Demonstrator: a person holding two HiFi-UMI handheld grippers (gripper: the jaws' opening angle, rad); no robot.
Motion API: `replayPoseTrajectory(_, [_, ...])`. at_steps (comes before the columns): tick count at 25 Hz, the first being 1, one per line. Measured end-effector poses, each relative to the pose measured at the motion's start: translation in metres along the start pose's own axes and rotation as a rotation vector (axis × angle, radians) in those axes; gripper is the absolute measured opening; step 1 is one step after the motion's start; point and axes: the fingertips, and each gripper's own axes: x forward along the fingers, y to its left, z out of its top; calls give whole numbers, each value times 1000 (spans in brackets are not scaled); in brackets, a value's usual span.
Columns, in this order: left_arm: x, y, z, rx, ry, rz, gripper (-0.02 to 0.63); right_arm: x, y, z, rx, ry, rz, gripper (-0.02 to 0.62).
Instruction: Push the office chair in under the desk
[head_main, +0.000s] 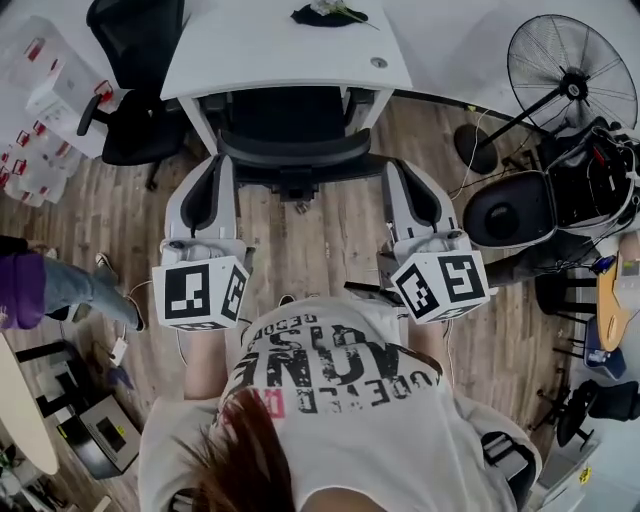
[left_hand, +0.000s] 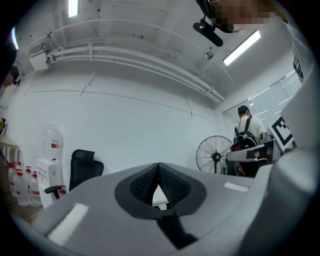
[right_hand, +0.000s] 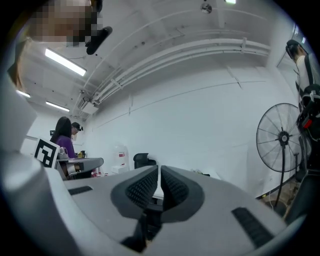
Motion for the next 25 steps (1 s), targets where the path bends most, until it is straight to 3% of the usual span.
replayPoseTrajectory(5, [-7,-3,-5,-17,13,11,12,4,15,-11,-14,37,50,28])
replayPoseTrajectory(13, [-24,4,-30,-16,54,47,12,0,21,-44,21,98,62,28])
replayPoseTrajectory(25, [-33,-14,-51,-30,93,-16,12,-12,26,-54,0,124,47,28])
